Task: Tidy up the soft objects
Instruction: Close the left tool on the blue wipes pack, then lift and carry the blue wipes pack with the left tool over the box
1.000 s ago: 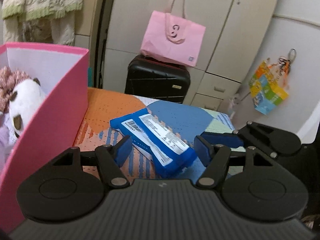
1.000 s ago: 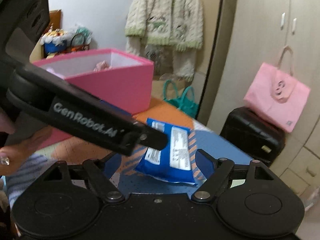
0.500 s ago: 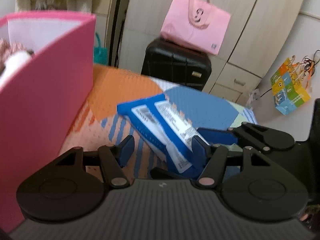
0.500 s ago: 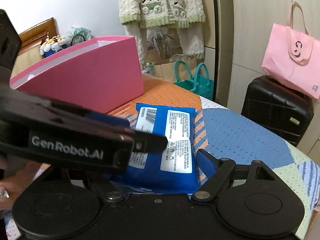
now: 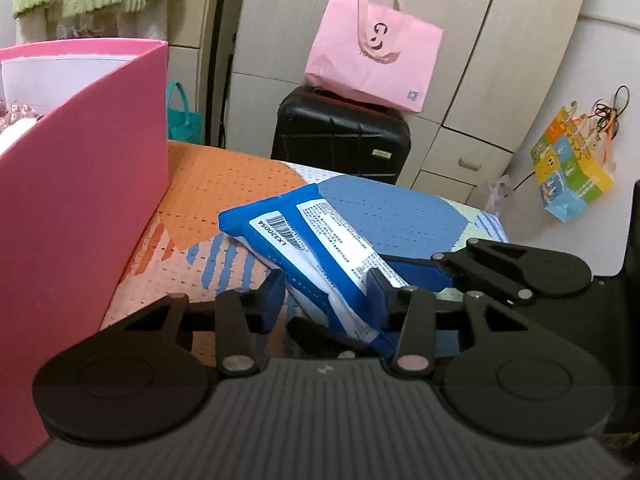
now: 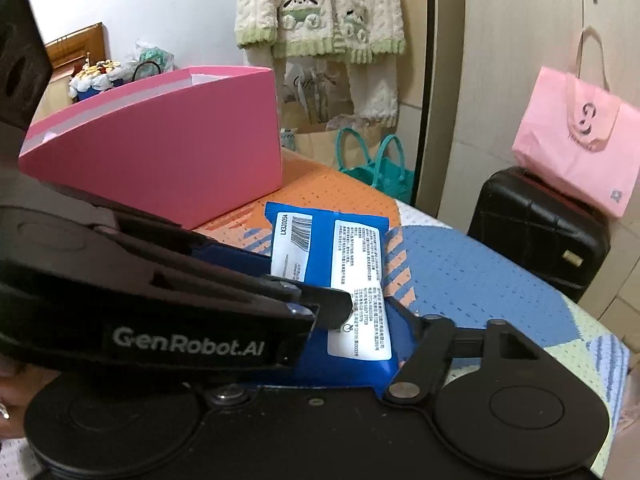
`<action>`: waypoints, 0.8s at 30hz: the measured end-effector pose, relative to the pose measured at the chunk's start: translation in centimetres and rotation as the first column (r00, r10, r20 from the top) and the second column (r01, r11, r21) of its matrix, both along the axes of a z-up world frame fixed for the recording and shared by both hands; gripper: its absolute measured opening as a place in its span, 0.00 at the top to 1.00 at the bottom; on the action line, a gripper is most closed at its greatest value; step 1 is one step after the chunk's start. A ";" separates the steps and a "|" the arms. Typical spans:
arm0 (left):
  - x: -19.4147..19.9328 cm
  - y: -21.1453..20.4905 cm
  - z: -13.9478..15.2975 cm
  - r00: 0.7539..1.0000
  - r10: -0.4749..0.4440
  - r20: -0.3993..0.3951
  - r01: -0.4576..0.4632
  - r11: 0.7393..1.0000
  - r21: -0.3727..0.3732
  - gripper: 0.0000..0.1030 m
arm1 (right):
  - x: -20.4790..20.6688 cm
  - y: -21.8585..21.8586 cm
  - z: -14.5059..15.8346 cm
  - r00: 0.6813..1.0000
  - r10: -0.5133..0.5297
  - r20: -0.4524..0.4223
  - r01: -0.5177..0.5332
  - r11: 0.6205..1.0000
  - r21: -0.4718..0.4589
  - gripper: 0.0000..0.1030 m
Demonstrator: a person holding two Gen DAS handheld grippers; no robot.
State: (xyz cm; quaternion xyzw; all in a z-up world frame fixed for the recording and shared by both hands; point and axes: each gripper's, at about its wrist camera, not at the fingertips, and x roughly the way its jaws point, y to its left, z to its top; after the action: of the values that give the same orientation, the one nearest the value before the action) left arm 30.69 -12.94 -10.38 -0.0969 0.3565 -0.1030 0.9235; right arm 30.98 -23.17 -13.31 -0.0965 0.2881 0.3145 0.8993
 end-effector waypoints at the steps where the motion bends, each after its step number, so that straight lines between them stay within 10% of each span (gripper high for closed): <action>1: 0.0 0.1 0.1 1.000 -0.002 0.000 0.002 1.000 -0.008 0.61 | -0.1 -0.1 0.1 1.000 -0.010 0.004 0.010 1.000 0.001 0.36; 24: -5.9 0.8 2.4 0.993 -0.116 -0.038 0.115 0.993 -0.026 0.61 | -5.8 -0.9 1.3 0.979 -0.168 -0.114 0.182 0.975 0.125 0.39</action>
State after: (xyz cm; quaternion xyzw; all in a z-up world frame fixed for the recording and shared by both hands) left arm 24.79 -12.14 -7.95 -0.0890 0.3783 -0.1587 0.9076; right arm 25.14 -24.05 -11.98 0.0065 0.3195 0.2573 0.9119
